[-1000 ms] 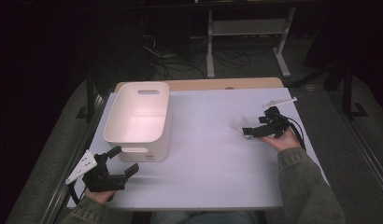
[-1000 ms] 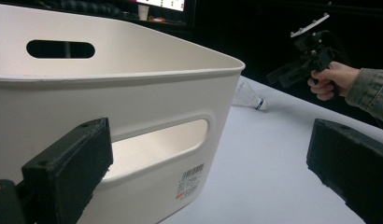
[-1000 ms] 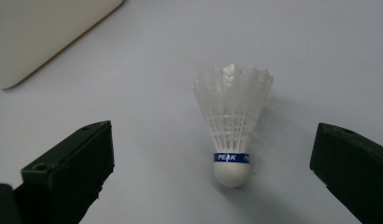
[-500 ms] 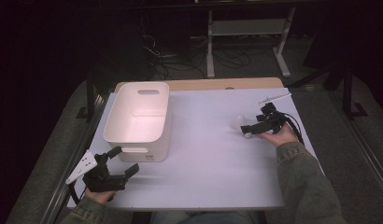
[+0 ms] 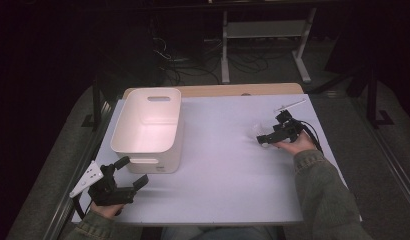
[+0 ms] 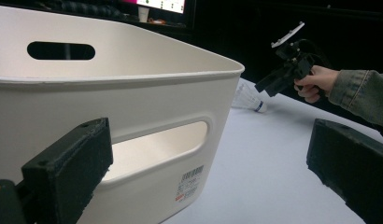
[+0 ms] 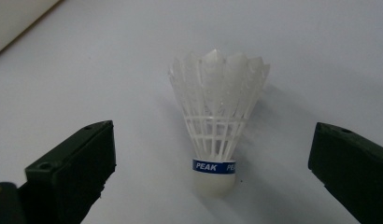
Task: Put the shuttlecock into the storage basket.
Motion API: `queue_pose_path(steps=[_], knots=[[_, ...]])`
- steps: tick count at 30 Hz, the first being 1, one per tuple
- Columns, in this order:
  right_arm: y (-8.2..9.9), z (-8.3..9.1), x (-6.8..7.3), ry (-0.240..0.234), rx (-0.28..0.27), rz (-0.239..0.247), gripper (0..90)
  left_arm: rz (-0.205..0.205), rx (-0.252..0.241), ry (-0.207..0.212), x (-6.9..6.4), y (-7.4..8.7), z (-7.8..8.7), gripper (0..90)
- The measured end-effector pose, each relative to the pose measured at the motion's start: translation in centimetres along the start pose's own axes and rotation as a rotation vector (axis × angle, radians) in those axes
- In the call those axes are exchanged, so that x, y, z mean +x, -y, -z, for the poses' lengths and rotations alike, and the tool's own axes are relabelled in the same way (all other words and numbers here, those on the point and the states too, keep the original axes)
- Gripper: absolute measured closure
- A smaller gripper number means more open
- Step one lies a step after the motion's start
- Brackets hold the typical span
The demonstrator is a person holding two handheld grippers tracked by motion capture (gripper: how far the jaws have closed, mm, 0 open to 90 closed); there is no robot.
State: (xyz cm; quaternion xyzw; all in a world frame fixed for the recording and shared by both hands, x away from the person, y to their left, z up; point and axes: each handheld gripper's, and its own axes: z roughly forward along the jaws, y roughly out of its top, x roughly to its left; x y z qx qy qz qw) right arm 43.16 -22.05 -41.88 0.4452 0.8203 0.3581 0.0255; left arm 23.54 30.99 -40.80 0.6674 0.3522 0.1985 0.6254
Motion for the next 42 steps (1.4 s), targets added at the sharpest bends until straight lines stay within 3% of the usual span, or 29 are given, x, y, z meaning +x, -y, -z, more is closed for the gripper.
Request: queue_pose_path(steps=[10,19,20,24,37,40,42], knots=[[0.2,-1.0,-0.6,0.011,0.043,0.003,2.4,0.0,0.0,0.0,0.0,0.0,0.0,0.0],[0.5,-1.2,-1.2,-0.012,0.08,-0.022,14.8,-0.002,0.002,-0.006,0.0,0.0,0.0,0.0],[0.5,-1.2,-1.2,-0.006,0.087,-0.014,23.1,-0.012,0.003,-0.008,0.1,0.0,0.0,0.0],[0.5,-1.2,-1.2,-0.019,0.087,-0.019,32.0,-0.004,0.002,-0.009,0.0,0.0,0.0,0.0],[0.7,-1.3,-1.1,-0.025,0.121,-0.008,49.7,-0.002,0.003,-0.008,0.0,0.0,0.0,0.0],[0.7,-1.4,-1.0,-0.034,0.115,0.0,60.5,0.001,0.001,-0.005,0.0,0.1,0.0,0.0],[0.6,-1.4,-0.9,-0.031,0.111,0.005,63.0,-0.005,0.001,-0.004,0.0,0.0,0.0,0.0]])
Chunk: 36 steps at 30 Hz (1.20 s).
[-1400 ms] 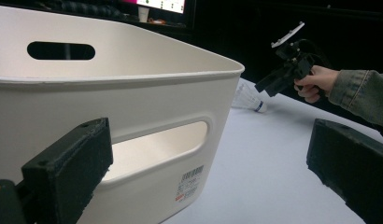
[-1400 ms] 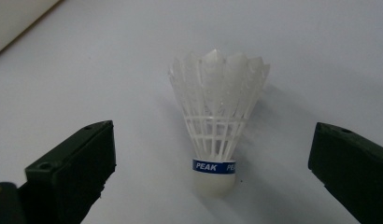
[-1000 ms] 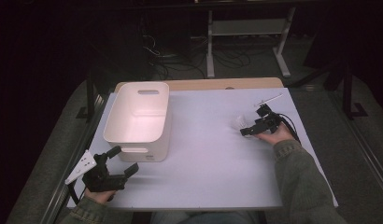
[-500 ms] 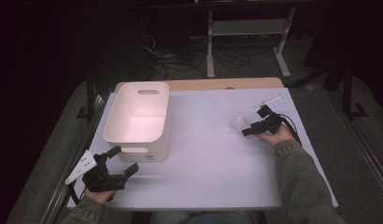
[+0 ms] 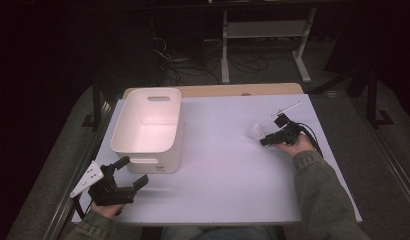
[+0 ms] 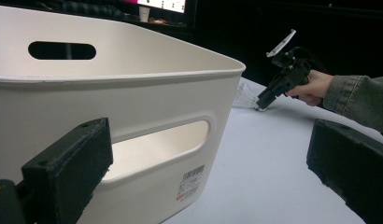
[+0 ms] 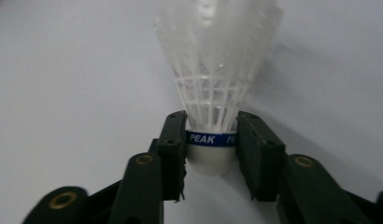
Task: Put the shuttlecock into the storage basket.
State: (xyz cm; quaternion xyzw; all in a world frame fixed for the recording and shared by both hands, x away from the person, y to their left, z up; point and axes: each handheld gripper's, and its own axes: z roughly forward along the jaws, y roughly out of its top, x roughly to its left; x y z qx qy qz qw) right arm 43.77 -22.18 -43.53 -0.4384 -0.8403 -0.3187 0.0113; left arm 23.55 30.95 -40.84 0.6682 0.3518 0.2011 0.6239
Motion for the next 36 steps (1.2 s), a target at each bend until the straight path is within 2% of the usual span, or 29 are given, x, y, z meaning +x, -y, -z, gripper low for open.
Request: queue_pose_path(steps=[3,12,28,35,36], knots=[[0.0,0.0,0.1,0.008,0.0,0.003,63.5,0.003,0.0,-0.002,0.0,0.0,0.0,0.0],[0.0,0.7,0.1,-0.016,-0.03,-0.012,63.7,0.002,0.0,-0.001,-0.1,0.0,0.0,0.0],[-0.3,1.4,1.3,-0.024,-0.046,0.0,63.7,0.003,0.001,0.001,0.0,0.0,-0.1,0.0],[-0.5,2.0,2.3,-0.025,-0.05,0.03,63.6,0.001,0.004,0.0,0.0,0.0,-0.1,0.0],[-0.6,2.1,2.4,-0.026,-0.051,0.023,63.6,-0.005,0.014,-0.002,0.0,0.0,-0.1,0.0]])
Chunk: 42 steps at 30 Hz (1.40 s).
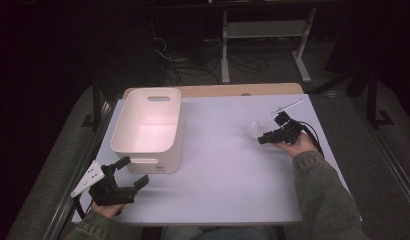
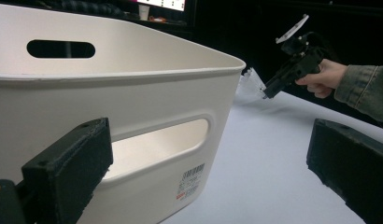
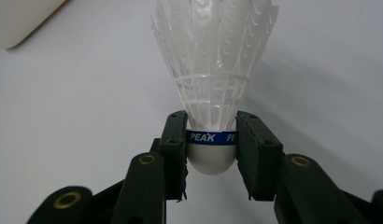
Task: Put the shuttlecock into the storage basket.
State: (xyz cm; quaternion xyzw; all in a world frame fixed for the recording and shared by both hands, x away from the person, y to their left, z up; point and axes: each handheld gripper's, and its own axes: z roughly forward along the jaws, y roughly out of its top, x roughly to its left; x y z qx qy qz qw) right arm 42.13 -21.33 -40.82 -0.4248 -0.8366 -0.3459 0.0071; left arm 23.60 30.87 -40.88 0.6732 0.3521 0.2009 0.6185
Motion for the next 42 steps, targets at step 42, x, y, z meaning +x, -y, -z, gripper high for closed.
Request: queue_pose_path(steps=[42], knots=[[-2.6,1.2,6.3,-0.072,-0.025,0.126,63.5,0.006,-0.005,-0.003,0.0,0.0,0.0,0.0]])
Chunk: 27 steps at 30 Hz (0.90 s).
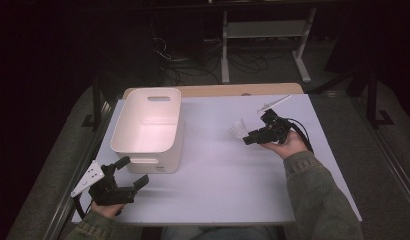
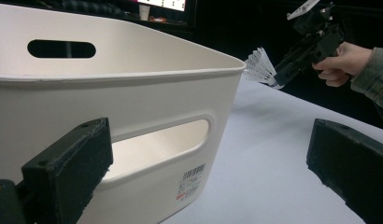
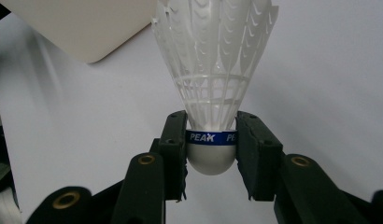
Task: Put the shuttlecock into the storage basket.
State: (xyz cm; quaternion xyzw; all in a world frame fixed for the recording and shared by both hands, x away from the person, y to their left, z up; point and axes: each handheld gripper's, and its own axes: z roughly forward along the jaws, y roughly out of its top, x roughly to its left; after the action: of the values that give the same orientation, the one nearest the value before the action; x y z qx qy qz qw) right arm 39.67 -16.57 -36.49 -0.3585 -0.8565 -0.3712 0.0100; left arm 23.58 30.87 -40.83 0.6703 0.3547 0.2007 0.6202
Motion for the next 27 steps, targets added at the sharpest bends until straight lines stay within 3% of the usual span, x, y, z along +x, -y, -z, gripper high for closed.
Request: queue_pose_path(steps=[27], knots=[[-1.6,-1.3,3.5,-0.079,-0.014,0.066,63.5,0.002,-0.002,0.0,0.0,0.0,0.0,0.0]])
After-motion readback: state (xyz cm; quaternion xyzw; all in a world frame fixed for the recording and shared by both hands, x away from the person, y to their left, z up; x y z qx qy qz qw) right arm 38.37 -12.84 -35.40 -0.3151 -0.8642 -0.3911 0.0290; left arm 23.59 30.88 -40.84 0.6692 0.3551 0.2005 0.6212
